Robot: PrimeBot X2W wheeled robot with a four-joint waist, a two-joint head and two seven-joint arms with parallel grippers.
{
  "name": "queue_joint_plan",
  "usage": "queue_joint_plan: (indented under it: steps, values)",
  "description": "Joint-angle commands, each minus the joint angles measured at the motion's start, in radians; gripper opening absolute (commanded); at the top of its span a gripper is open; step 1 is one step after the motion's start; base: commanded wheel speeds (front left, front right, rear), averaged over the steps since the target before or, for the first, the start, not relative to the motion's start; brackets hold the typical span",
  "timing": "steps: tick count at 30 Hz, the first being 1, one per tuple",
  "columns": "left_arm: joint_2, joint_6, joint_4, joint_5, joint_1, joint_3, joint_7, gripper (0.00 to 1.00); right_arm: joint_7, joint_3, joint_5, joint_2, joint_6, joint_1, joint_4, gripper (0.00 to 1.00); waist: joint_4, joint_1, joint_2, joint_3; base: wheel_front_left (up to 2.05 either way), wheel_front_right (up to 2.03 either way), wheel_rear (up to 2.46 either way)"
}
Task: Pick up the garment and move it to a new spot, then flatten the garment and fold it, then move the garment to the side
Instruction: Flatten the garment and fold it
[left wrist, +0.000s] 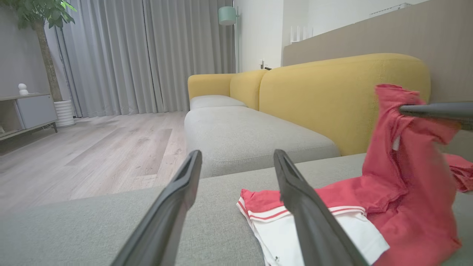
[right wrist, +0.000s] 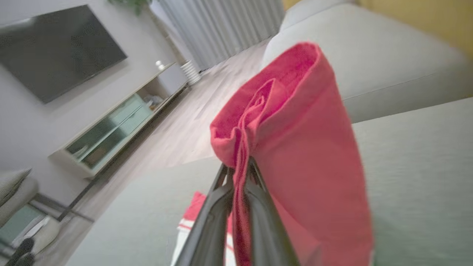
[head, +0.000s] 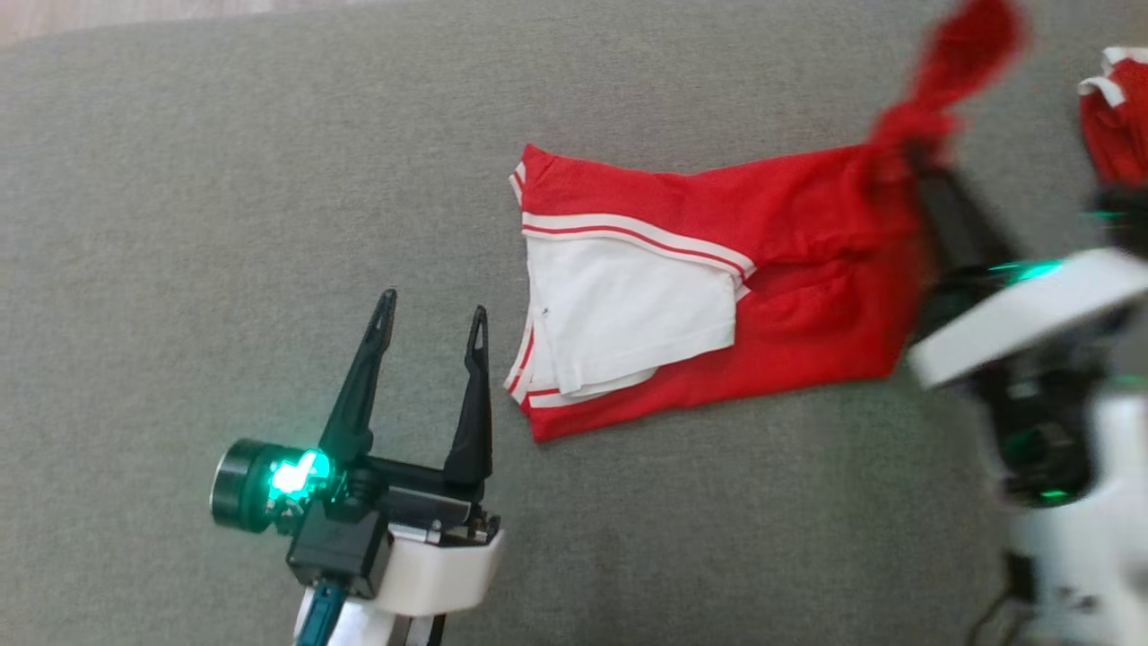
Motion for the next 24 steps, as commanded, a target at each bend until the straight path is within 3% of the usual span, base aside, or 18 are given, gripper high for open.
queue_joint_plan:
  steps: [1, 4, 8, 10, 11, 12, 13, 14, 18, 21, 24]
  values:
    - [-0.007, -0.007, -0.024, 0.01, -0.002, 0.033, -0.005, 1.0, 0.016, 0.097, 0.0, 0.028, -0.001, -0.04, -0.05, 0.0, 0.013, 0.0001, -0.0001, -0.003, 0.0, 0.0, 0.0]
    - [-0.02, -0.022, -0.015, 0.012, -0.005, 0.026, -0.005, 1.0, 0.03, 0.241, -0.01, 0.07, -0.001, -0.059, -0.002, 0.0, 0.049, 0.0001, -0.0001, -0.001, 0.0, 0.0, 0.0]
    - [-0.03, -0.027, -0.009, 0.013, -0.008, 0.024, -0.005, 1.0, 0.029, 0.325, -0.027, 0.085, -0.001, -0.065, 0.067, 0.0, 0.081, 0.0001, -0.0001, 0.005, 0.0, 0.0, 0.0]
    - [-0.035, -0.03, -0.006, 0.014, -0.01, 0.025, -0.005, 1.0, 0.027, 0.372, -0.033, 0.091, -0.001, -0.065, 0.116, 0.13, 0.102, 0.0001, -0.0001, 0.011, 0.0, 0.0, 0.0]
    - [-0.037, -0.031, -0.006, 0.014, -0.011, 0.026, -0.005, 1.0, 0.025, 0.394, -0.033, 0.093, -0.001, -0.065, 0.138, 0.21, 0.11, 0.0001, -0.0001, 0.015, 0.0, 0.0, 0.0]
    - [-0.039, -0.031, -0.005, 0.014, -0.012, 0.027, -0.005, 1.0, 0.016, 0.412, -0.034, 0.095, -0.001, -0.066, 0.157, 0.36, 0.117, 0.0001, -0.0001, 0.018, 0.0, 0.0, 0.0]
    - [-0.041, -0.032, -0.005, 0.015, -0.013, 0.029, -0.005, 1.0, 0.002, 0.424, -0.033, 0.096, -0.001, -0.068, 0.175, 0.76, 0.124, 0.0001, -0.0001, 0.021, 0.0, 0.0, 0.0]
    - [-0.043, -0.032, -0.005, 0.015, -0.014, 0.03, -0.005, 1.0, -0.018, 0.432, -0.029, 0.097, -0.001, -0.071, 0.19, 1.0, 0.129, 0.0001, -0.0001, 0.023, 0.0, 0.0, 0.0]
    - [-0.05, -0.035, -0.004, 0.014, -0.018, 0.031, -0.005, 1.0, -0.132, 0.458, 0.05, 0.098, -0.001, -0.083, 0.193, 1.0, 0.148, 0.0001, -0.0001, 0.024, 0.0, 0.0, 0.0]
    - [-0.054, -0.033, -0.006, 0.015, -0.012, 0.036, -0.005, 1.0, -0.2, 0.421, 0.058, 0.097, -0.001, -0.084, 0.176, 1.0, 0.15, 0.0001, -0.0001, 0.01, 0.0, 0.0, 0.0]
    - [-0.056, -0.028, -0.006, 0.013, 0.005, 0.055, -0.005, 1.0, -0.266, 0.382, 0.052, 0.045, -0.001, -0.068, 0.148, 1.0, 0.136, 0.0001, -0.0001, -0.015, 0.0, 0.0, 0.0]
